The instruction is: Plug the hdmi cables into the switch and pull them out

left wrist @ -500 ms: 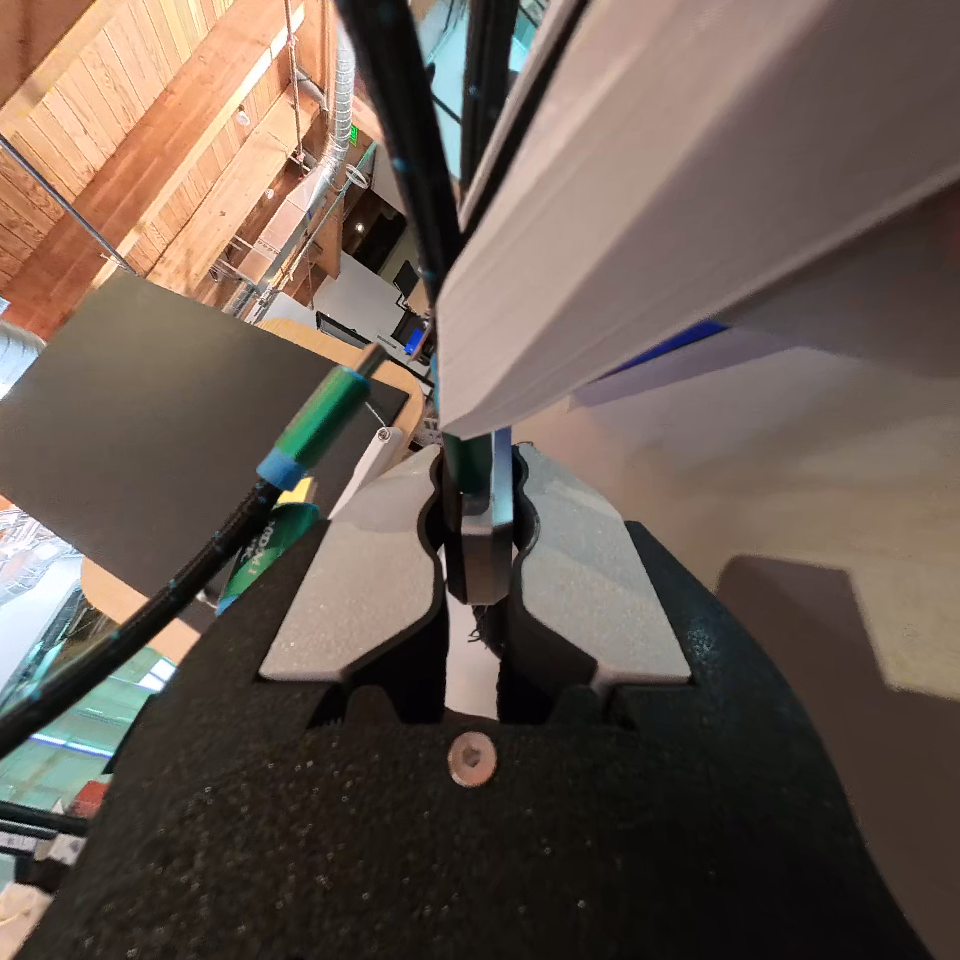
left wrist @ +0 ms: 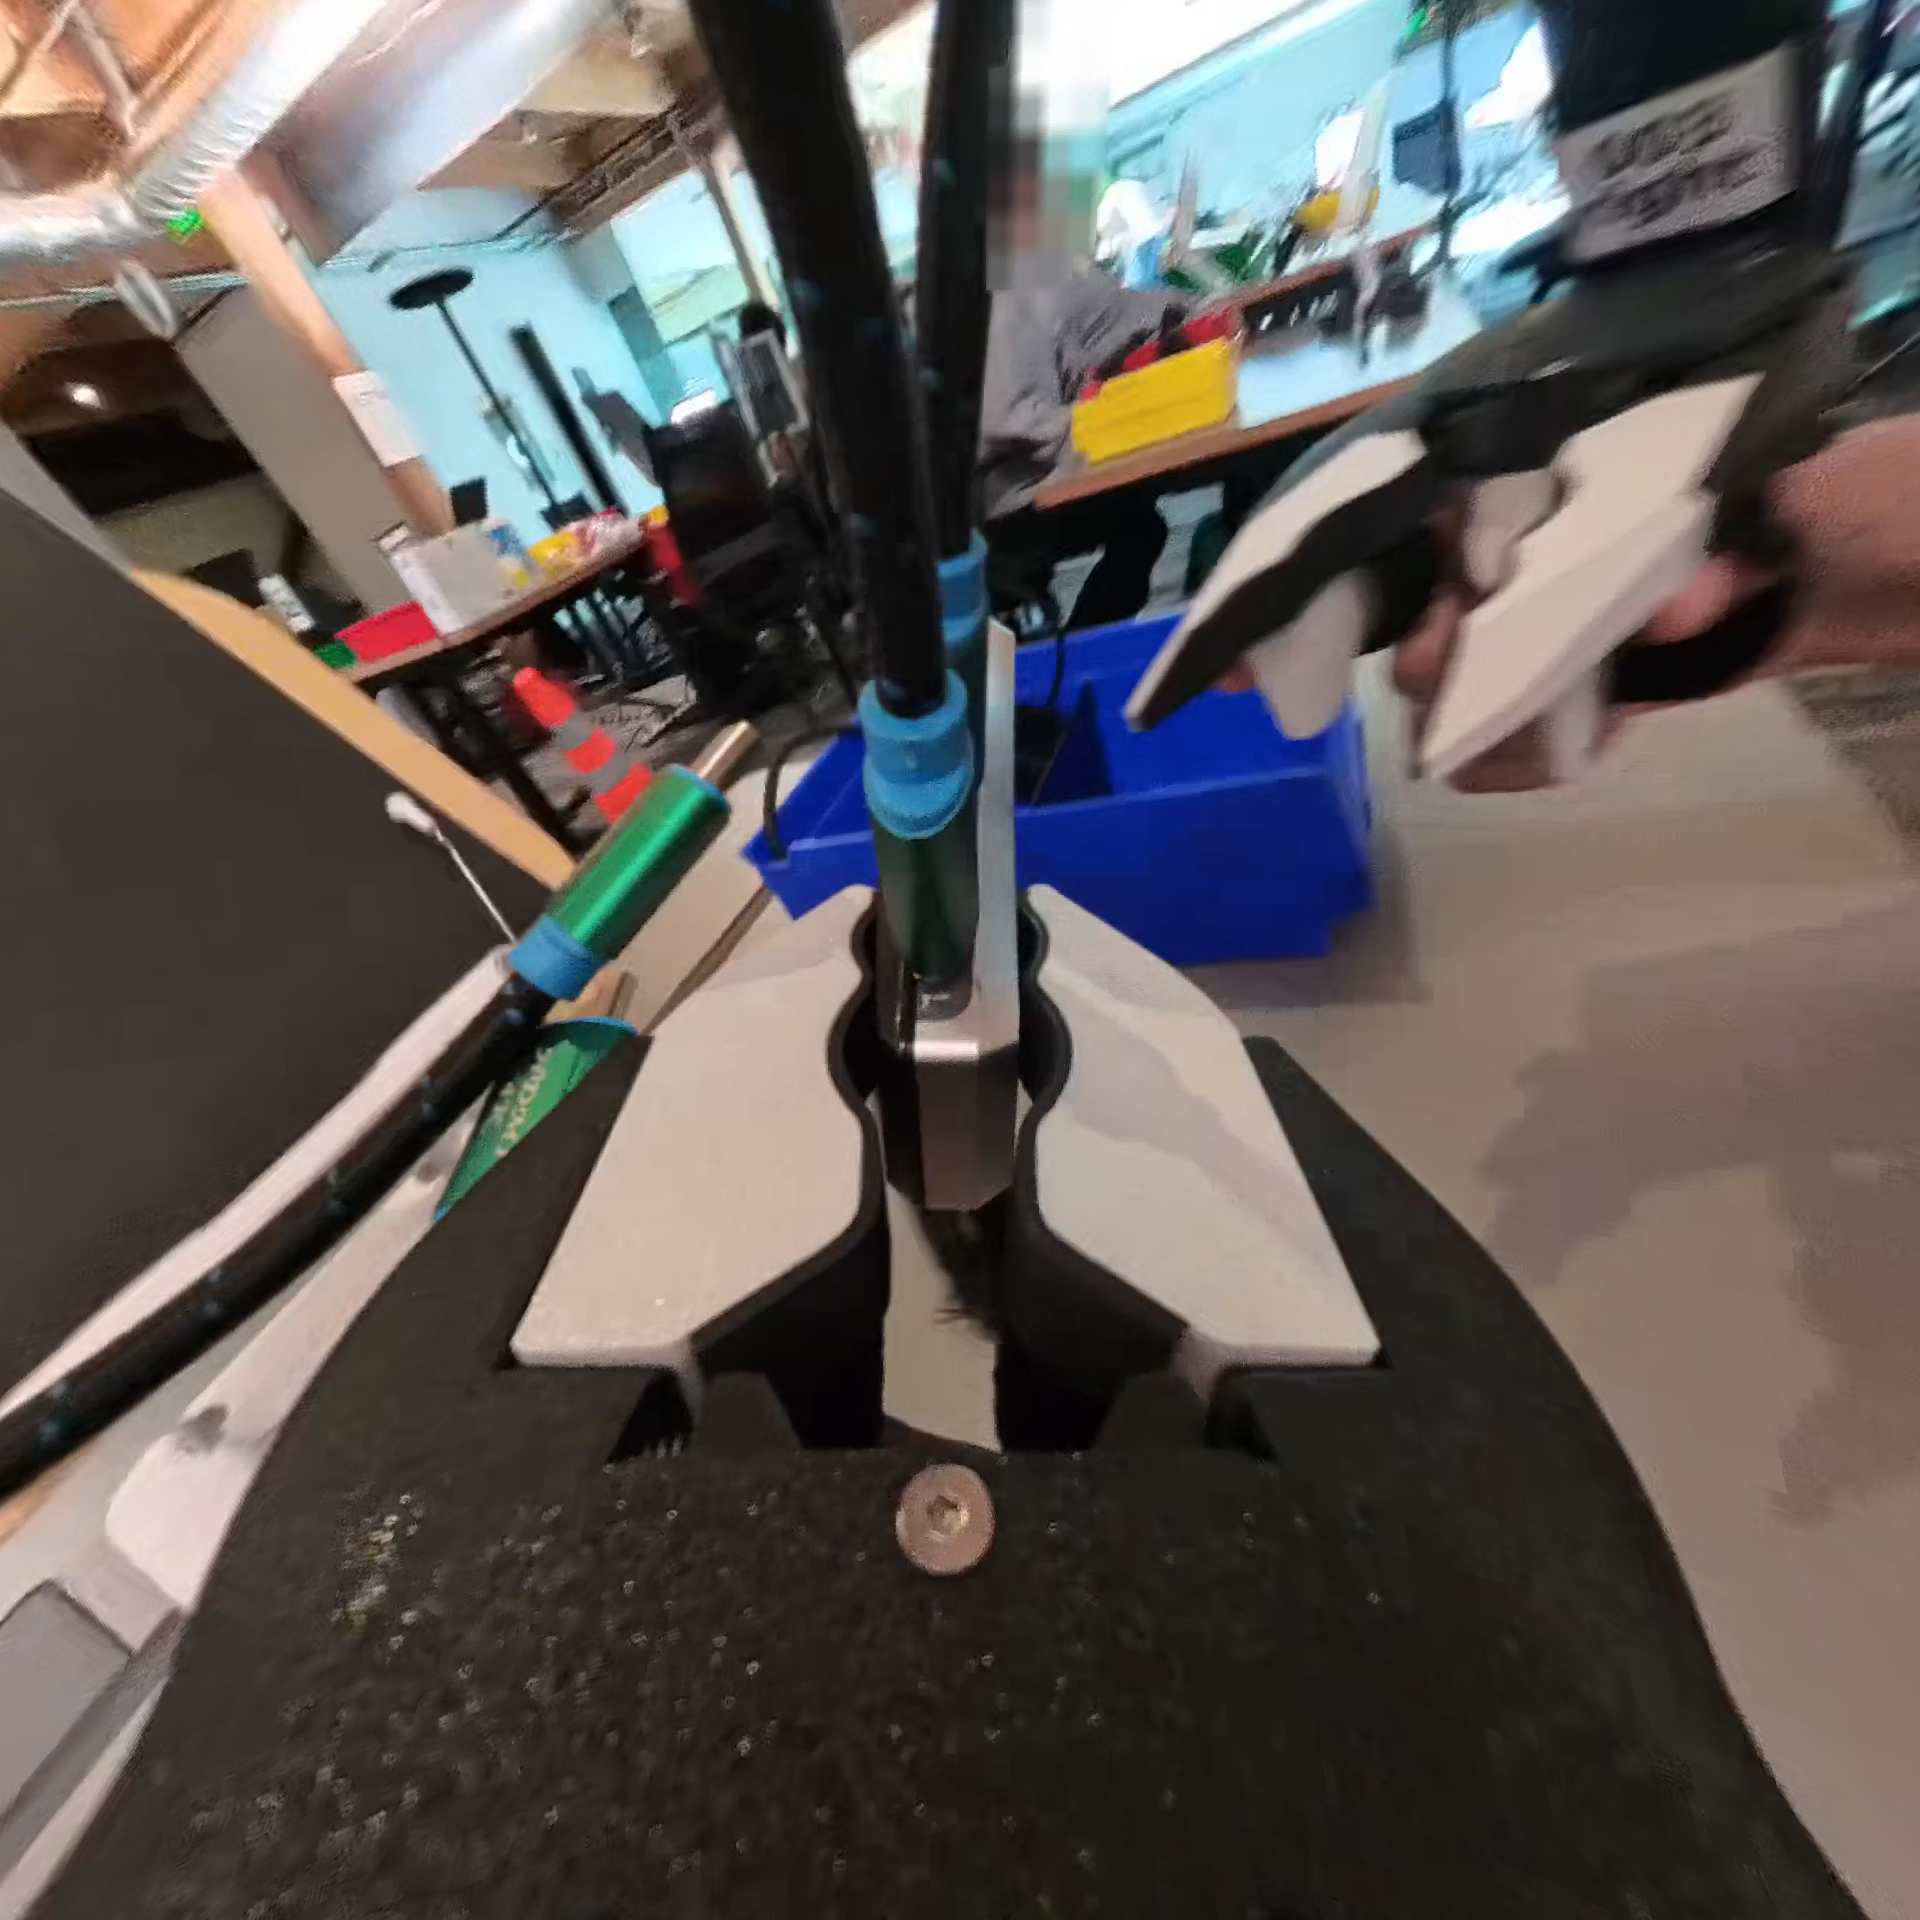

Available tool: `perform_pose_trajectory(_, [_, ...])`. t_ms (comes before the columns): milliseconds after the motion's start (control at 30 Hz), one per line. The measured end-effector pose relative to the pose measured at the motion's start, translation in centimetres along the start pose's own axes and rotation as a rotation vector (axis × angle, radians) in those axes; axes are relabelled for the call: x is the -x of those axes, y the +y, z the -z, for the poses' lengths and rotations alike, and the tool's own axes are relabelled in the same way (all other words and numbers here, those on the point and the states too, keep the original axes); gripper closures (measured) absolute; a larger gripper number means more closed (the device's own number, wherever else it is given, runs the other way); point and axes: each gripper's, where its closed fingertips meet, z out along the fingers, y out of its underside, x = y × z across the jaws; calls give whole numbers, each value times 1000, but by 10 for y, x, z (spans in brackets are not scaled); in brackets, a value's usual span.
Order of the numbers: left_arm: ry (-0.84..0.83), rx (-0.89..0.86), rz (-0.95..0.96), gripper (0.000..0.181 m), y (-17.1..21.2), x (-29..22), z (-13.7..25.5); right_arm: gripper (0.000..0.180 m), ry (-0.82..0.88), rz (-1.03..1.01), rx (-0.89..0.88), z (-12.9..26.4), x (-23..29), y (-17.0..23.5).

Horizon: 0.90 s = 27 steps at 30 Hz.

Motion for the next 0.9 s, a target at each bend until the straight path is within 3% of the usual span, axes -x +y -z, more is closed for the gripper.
perform_pose_trajectory(67, [94,-26,13,160,-25,-7,15,116,-11,120,-26,-4,-6,-34])
perform_pose_trajectory(200, [221,-10,-45,159,-68,-28,31,117,-212,244,-18,-22,23,-87])
perform_pose_trajectory(233, [230,8,-68,159,-75,-32,31,123,-269,270,-4,-26,34,-94])
perform_pose_trajectory(267, [223,33,-91,159,-80,-34,32,146,-358,309,6,-26,49,-98])
perform_pose_trajectory(300, [191,49,-103,160,-84,-31,33,158,-403,342,32,-25,56,-100])
perform_pose_trajectory(367, [73,66,-91,150,-91,-17,40,160,-373,423,77,-23,49,-111])
perform_pose_trajectory(433, [-30,133,-64,126,-84,-7,54,160,-280,482,80,-15,24,-133])
perform_pose_trajectory(633, [7,247,94,134,-37,-67,107,160,-5,397,-10,26,-99,-200])
perform_pose_trajectory(767, [99,235,352,140,-7,-131,139,160,179,153,-112,62,-186,-173])
perform_pose_trajectory(900, [73,234,565,144,22,-182,166,160,384,-145,-191,96,-249,-78])
